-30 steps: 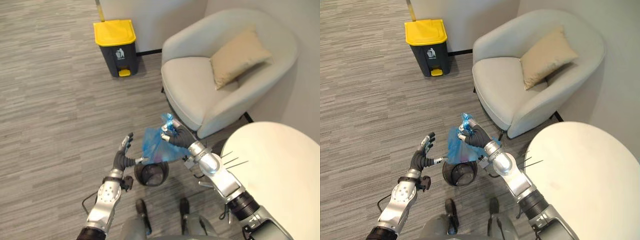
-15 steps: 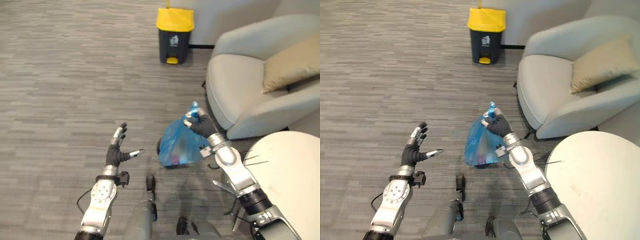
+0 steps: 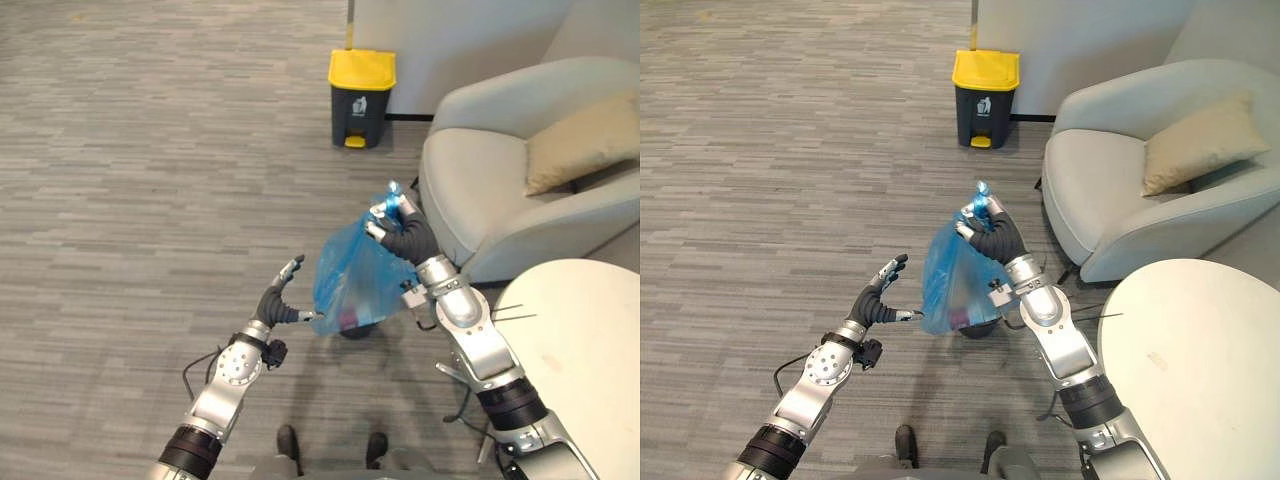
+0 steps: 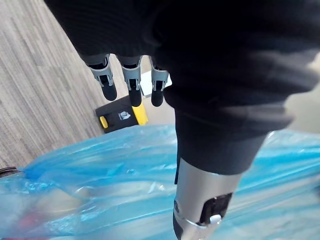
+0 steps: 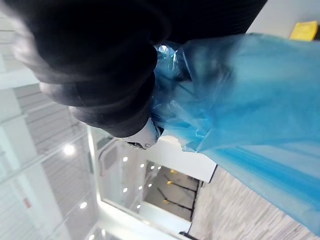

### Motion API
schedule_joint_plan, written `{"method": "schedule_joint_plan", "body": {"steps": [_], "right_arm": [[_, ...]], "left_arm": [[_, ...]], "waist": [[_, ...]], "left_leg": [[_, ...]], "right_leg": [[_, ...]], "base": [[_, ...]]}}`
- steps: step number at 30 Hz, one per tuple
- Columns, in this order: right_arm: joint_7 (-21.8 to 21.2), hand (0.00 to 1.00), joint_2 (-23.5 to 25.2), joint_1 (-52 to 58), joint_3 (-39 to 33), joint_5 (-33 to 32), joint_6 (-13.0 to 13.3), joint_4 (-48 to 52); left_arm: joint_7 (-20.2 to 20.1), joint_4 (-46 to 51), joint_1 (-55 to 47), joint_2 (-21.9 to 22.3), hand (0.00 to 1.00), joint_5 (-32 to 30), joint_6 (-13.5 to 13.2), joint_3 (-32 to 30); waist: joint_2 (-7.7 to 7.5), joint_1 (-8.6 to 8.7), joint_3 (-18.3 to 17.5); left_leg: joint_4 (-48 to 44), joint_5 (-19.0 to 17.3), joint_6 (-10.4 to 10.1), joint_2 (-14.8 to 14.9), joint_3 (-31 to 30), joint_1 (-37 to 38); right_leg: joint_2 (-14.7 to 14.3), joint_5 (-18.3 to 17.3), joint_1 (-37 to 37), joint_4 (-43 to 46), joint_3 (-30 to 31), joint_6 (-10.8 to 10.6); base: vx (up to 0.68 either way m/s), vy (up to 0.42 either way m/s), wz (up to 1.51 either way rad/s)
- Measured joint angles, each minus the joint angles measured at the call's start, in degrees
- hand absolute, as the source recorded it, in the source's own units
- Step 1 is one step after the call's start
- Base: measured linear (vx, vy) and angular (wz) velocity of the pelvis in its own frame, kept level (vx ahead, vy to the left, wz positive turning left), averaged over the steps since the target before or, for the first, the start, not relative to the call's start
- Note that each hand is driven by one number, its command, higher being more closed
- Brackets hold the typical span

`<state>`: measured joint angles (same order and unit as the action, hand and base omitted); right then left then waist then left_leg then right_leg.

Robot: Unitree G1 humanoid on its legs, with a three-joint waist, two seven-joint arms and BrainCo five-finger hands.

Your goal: Gather rubbish on tea table into small bin, then transfer packed bag to large trash can.

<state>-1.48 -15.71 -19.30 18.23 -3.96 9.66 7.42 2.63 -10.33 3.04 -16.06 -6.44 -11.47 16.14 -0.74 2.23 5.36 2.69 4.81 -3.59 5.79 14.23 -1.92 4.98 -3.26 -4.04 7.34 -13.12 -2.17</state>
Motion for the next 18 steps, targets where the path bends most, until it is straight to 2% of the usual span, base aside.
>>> {"method": "schedule_joint_plan", "body": {"steps": [4, 8, 12, 15, 16, 18], "right_arm": [[-0.1, 1.0, 1.8, -3.6, 4.9, -1.3, 0.1, 0.6], [-0.1, 1.0, 4.7, -4.5, 9.8, -2.4, 0.1, 0.6], [-0.1, 1.0, 5.4, -5.3, 12.7, -2.6, 0.1, 0.3], [0.0, 1.0, 5.6, -5.5, 14.5, -2.8, 0.0, -1.2], [0.0, 1.0, 6.0, -6.1, 16.1, -3.0, -0.3, -2.6], [0.0, 1.0, 6.5, -7.3, 18.0, -3.7, -1.2, -4.2]], "left_arm": [[2.1, 0.0, 1.0, 3.3, 0.0, -4.8, 0.5, 0.0], [7.1, 0.0, 1.0, 7.2, 0.0, -10.6, 2.0, 0.3], [9.1, -0.6, 1.2, 8.5, 0.0, -12.3, 2.3, 2.4], [10.1, -2.9, 2.4, 8.6, 0.0, -12.5, 2.6, 4.4], [10.2, -4.2, 3.0, 8.7, 1.0, -12.8, 2.6, 5.3], [10.4, -5.1, 3.3, 8.7, 1.0, -12.8, 2.6, 6.3]], "waist": [[-0.07, 0.01, -0.6], [-0.55, -0.22, -1.0], [-0.65, -0.57, -1.1], [-1.38, -1.5, -1.9], [-1.58, -1.56, -2.2], [-1.6, -1.57, -2.6]], "left_leg": [[2.2, 1.1, 0.2, -0.5, 0.1, 1.7], [2.7, 1.4, 0.3, -0.4, 0.0, 1.9], [2.8, 1.5, 0.3, 0.0, 0.1, 1.9], [2.8, 1.6, 0.2, 0.3, 0.2, 1.6], [2.8, 1.7, 0.0, 0.3, 0.1, 1.6], [2.8, 1.8, -0.1, 0.3, 0.1, 1.6]], "right_leg": [[-0.7, 1.4, 1.0, -1.6, 0.8, -0.1], [-1.1, 2.0, 1.1, -2.1, 1.1, 0.0], [-1.5, 3.7, 1.9, -4.4, 1.7, -0.1], [-2.0, 4.9, 2.0, -5.9, 2.2, 0.3], [-2.0, 5.2, 2.3, -6.6, 2.2, 0.3], [-2.1, 5.6, 2.6, -7.2, 2.3, 0.4]], "base": [[-0.04, 0.032, -0.11], [-0.03, 0.015, -0.03], [-0.03, 0.014, -0.06], [-0.02, 0.001, -0.09], [-0.01, 0.007, -0.03], [0.0, 0.0, 0.0]]}}
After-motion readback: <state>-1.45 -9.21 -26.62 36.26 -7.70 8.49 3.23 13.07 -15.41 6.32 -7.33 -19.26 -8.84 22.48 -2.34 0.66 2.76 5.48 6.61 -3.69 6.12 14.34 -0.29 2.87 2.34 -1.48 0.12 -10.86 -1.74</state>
